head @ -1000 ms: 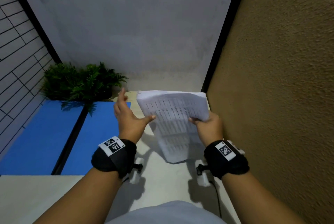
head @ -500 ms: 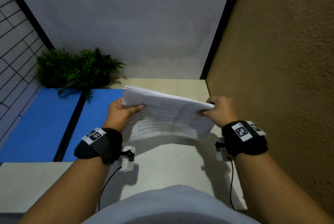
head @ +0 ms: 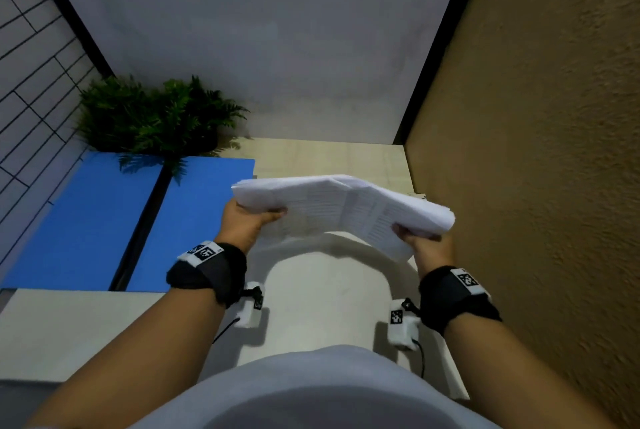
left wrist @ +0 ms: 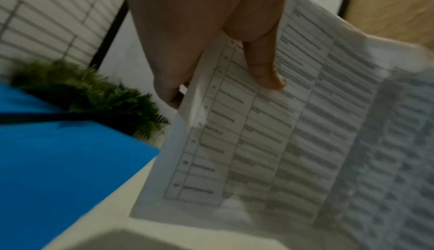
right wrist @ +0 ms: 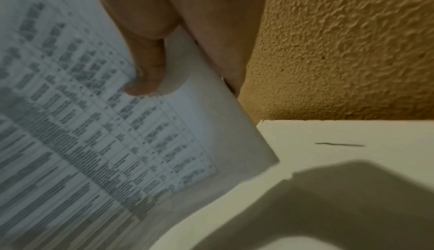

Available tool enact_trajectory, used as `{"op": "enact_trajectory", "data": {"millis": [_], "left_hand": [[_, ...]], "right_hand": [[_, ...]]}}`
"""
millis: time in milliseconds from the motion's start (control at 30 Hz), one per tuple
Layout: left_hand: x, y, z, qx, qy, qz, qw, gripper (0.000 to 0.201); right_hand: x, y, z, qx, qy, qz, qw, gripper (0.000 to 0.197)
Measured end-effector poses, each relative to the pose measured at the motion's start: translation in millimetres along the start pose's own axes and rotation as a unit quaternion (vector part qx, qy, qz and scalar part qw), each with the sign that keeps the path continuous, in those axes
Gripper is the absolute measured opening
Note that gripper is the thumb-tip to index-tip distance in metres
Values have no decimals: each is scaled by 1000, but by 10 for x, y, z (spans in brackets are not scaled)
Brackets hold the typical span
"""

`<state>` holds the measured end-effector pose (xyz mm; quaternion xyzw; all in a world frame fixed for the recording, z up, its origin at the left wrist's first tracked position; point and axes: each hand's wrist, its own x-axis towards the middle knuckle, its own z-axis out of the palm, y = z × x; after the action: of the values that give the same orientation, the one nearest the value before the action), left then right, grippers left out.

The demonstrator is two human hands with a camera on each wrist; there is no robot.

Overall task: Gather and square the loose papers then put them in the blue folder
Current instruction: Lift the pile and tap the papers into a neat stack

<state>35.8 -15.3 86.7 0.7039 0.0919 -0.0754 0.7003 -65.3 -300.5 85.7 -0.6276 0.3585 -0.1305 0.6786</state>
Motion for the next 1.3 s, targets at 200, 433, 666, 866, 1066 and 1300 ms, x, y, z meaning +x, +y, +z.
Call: {"op": "enact_trajectory", "data": {"millis": [200, 433, 666, 866, 1066, 1300], "left_hand": [[-20, -216, -45, 27, 2, -14, 1000, 40], [-18, -165, -183, 3, -30, -26, 999, 53], [-23, -384, -164, -3, -61, -64, 996, 95], [-24, -375, -148, -14, -67, -73, 995, 91], [34, -447, -140, -4, -28, -88, 996, 52], [152, -394, -198, -5, -49, -74, 996, 53]], "right_hand": [[-35, 52, 43, -62, -29, -17, 998, 26], [32, -60, -113, -21, -62, -66, 996, 47], [-102, 121, -40, -272, -50, -229, 934, 63], [-132, 28, 43, -232, -58, -178, 955, 82], [-16, 24, 38, -78, -34, -25, 996, 43], [29, -119, -81, -39, -60, -55, 996, 43]]}}
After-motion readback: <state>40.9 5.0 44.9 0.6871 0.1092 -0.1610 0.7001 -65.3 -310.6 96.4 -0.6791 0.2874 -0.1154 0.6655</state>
